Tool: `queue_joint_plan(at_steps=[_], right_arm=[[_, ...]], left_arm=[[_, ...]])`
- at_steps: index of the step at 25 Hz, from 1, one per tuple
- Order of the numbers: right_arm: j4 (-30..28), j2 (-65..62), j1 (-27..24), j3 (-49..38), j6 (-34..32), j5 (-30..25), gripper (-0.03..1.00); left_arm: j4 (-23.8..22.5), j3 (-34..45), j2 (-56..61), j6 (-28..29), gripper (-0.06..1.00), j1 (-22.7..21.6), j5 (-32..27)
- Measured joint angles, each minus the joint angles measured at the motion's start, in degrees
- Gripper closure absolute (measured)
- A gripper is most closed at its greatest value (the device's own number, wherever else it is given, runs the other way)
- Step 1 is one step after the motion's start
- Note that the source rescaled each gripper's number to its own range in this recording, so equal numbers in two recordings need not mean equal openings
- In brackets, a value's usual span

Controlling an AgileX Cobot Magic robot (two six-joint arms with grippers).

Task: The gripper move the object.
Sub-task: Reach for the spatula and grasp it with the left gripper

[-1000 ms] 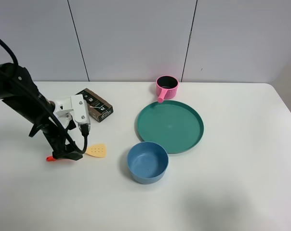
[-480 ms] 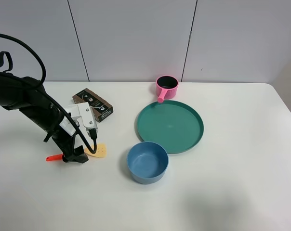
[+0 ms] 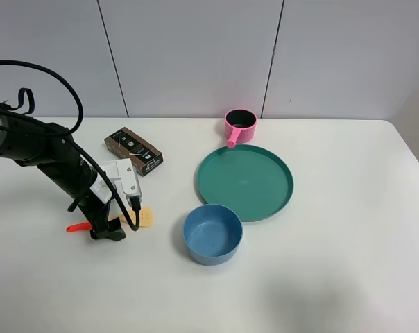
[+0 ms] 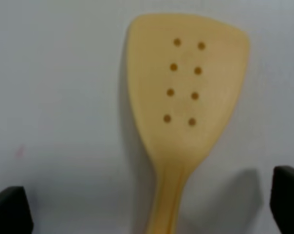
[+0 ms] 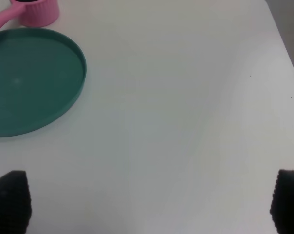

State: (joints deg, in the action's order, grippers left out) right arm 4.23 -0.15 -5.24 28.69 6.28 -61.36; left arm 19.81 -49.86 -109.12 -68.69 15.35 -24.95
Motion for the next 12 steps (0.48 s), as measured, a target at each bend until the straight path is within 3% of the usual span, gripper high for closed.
queue_joint_plan(at_steps=[12], right_arm=[[0.0, 0.0, 0.0, 0.0, 0.0, 0.0, -0.03]], left_arm=[[-0.9, 0.0, -1.1, -0.8, -0.06, 0.0, 2.7]])
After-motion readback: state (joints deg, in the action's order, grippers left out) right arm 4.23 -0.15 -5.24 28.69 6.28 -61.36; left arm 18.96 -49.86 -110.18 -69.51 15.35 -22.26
